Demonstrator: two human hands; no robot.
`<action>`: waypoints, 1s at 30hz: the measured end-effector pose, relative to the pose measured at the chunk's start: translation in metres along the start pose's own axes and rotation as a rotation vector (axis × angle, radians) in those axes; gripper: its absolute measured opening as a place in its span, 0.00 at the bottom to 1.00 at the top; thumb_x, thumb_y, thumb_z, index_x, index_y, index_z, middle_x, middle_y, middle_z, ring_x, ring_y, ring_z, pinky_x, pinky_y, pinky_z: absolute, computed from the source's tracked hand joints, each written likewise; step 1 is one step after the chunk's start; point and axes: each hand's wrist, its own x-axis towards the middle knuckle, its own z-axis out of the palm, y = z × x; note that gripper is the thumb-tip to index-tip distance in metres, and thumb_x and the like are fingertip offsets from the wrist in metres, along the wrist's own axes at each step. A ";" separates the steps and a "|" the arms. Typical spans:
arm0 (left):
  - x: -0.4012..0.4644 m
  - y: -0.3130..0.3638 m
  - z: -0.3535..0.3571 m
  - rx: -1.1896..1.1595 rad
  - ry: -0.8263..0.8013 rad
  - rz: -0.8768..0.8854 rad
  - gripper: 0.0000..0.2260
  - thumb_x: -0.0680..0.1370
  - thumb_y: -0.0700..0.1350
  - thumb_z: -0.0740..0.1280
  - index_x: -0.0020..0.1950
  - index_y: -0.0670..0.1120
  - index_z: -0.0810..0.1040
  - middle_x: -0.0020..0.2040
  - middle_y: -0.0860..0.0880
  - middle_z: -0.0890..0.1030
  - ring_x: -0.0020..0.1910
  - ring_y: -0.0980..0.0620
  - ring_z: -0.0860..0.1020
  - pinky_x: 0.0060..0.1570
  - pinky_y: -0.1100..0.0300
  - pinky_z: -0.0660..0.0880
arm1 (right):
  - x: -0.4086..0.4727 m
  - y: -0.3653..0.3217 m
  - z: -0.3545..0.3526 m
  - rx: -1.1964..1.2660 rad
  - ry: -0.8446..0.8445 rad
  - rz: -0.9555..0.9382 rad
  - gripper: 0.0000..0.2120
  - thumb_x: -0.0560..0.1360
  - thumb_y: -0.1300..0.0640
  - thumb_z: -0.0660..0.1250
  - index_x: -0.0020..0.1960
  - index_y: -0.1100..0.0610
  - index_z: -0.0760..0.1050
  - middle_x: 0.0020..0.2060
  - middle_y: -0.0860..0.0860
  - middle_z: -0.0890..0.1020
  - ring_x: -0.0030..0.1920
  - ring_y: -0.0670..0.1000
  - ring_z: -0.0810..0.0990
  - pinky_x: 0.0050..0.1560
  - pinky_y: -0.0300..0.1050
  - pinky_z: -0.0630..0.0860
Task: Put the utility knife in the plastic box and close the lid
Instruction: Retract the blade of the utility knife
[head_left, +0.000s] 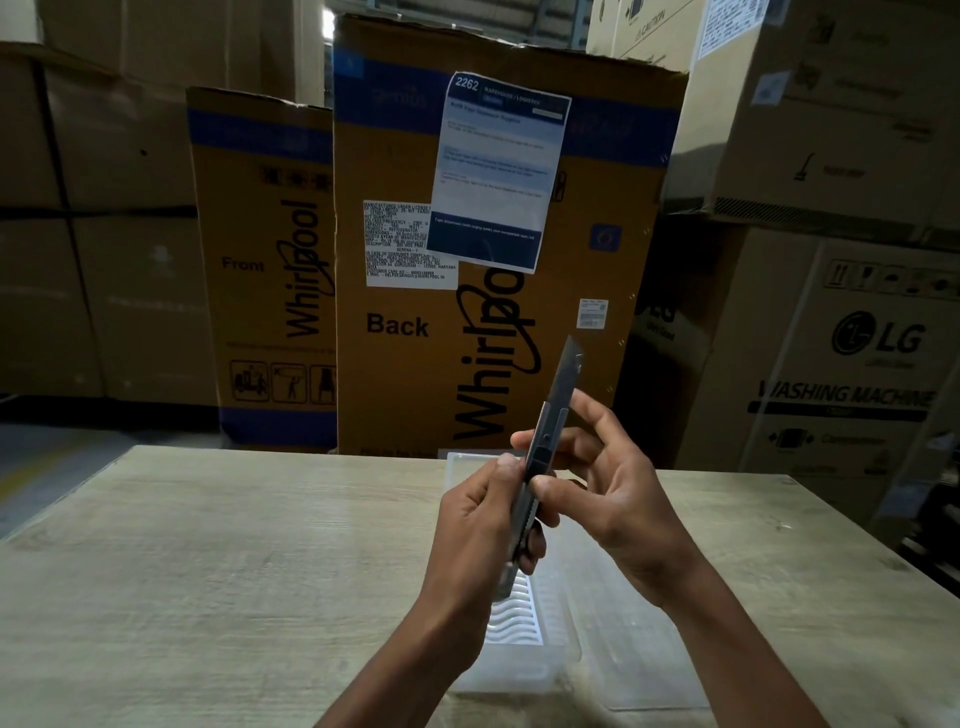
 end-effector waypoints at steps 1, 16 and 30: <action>0.000 0.001 0.000 -0.010 0.000 -0.003 0.17 0.83 0.53 0.57 0.48 0.45 0.82 0.33 0.47 0.81 0.29 0.54 0.77 0.30 0.59 0.75 | 0.000 0.001 0.001 -0.004 -0.014 0.006 0.40 0.74 0.63 0.74 0.77 0.44 0.57 0.59 0.44 0.84 0.64 0.45 0.80 0.56 0.42 0.78; 0.007 0.008 -0.010 -0.186 0.016 -0.091 0.20 0.82 0.52 0.59 0.54 0.38 0.83 0.36 0.46 0.81 0.33 0.54 0.78 0.33 0.61 0.76 | 0.000 0.000 0.013 -0.125 -0.218 0.144 0.58 0.67 0.56 0.80 0.78 0.36 0.41 0.63 0.30 0.67 0.64 0.32 0.70 0.64 0.44 0.71; 0.015 0.014 -0.023 -0.469 0.079 -0.154 0.13 0.82 0.43 0.61 0.60 0.40 0.82 0.49 0.40 0.83 0.50 0.47 0.81 0.57 0.53 0.78 | -0.010 -0.030 0.024 -0.420 0.110 -0.142 0.09 0.75 0.46 0.71 0.52 0.48 0.76 0.43 0.44 0.81 0.45 0.43 0.82 0.42 0.39 0.82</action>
